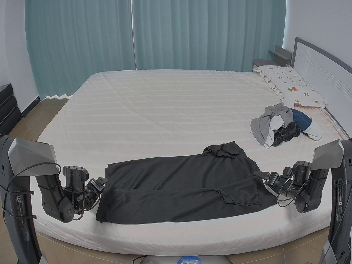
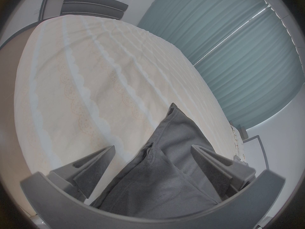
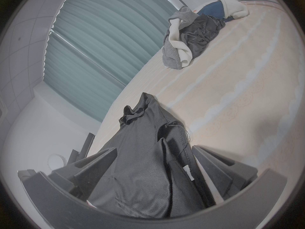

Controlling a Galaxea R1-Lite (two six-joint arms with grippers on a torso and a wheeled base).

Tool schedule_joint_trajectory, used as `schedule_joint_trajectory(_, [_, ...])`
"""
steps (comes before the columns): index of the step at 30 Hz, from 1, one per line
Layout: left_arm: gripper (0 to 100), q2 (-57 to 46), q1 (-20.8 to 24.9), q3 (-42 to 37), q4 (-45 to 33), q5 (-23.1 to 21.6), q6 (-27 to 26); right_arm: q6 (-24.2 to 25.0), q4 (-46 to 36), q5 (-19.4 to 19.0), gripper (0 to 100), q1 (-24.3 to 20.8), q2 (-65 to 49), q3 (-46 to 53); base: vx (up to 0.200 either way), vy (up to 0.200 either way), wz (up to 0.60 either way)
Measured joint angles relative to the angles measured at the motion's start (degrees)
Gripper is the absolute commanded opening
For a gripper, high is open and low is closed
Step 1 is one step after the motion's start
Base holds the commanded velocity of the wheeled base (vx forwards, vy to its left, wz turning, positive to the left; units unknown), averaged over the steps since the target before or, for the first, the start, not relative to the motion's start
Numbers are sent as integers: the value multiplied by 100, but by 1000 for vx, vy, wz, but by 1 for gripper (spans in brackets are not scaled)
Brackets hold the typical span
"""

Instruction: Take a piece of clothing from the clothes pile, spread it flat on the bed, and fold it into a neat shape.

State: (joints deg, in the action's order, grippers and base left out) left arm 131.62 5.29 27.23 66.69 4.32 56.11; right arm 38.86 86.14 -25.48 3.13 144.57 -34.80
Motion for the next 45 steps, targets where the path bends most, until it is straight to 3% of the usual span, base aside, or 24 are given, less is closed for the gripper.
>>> schedule_joint_trajectory(5, [100, -80, -15, -26, 0, -9, 46, 284, -2, 2, 100, 4, -46, 20, 0, 0, 0])
schedule_joint_trajectory(15, [100, -188, 2, -78, 0, -29, 191, 378, -9, 0, 100, 11, -57, 18, 0, 0, 0])
schedule_joint_trajectory(24, [100, -210, 55, -80, 0, -29, 222, 389, -4, -6, 100, 4, -52, 18, 0, -200, 0])
schedule_joint_trajectory(33, [100, -251, 72, -74, 4, 0, 227, 396, -4, -6, 100, 6, -52, 18, 0, 0, 0])
schedule_joint_trajectory(45, [100, -538, -254, 22, 39, -27, 653, 394, -4, -6, 100, 2, -52, 29, 100, 0, 0])
